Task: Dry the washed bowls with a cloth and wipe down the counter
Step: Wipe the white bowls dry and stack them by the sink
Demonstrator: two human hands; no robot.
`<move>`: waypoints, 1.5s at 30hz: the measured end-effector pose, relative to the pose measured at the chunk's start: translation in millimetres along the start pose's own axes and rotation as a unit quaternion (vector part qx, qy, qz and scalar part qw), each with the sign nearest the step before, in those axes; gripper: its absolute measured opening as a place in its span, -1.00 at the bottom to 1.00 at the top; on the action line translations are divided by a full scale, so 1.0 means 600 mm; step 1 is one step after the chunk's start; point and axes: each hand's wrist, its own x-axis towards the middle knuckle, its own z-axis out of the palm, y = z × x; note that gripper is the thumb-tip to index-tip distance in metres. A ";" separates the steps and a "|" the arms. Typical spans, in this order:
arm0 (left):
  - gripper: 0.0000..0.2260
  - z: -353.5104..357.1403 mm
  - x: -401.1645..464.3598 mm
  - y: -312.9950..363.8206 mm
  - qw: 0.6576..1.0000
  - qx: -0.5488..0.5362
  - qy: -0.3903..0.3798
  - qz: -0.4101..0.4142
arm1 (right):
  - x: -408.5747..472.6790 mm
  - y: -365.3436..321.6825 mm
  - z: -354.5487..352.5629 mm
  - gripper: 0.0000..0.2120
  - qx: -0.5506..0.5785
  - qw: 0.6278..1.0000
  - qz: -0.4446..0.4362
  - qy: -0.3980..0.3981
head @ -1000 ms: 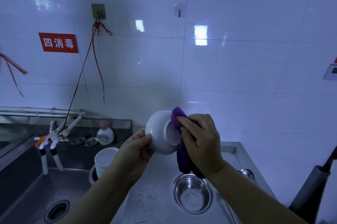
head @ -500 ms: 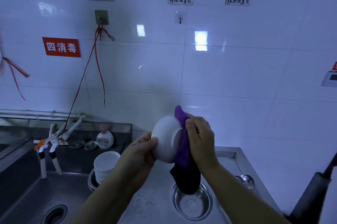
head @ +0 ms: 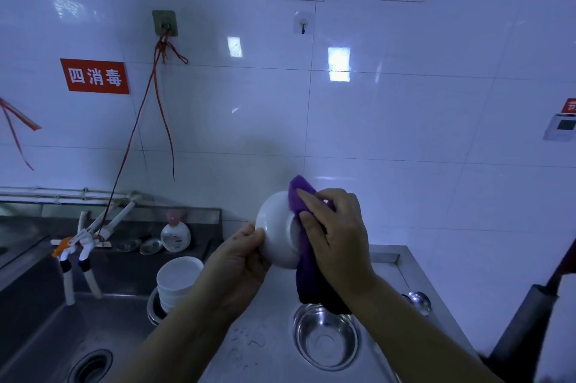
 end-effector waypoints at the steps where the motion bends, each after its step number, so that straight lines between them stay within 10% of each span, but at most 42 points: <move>1: -0.73 0.002 0.002 -0.002 1.000 -0.004 0.008 -0.004 | 0.001 -0.003 -0.001 -0.68 -0.020 0.999 -0.035 -0.009; 25: -0.72 0.004 0.016 -0.018 0.969 -0.219 0.060 -0.095 | -0.080 0.024 0.052 -0.76 -0.103 0.966 -0.230 0.049; 37: -0.76 -0.009 0.030 -0.042 0.970 -0.229 0.039 -0.065 | -0.065 0.061 0.045 -0.74 0.131 0.983 0.042 0.118; 45: -0.69 -0.022 0.042 -0.056 0.991 -0.132 0.006 -0.027 | -0.027 0.099 0.017 -0.72 0.238 0.960 0.148 0.002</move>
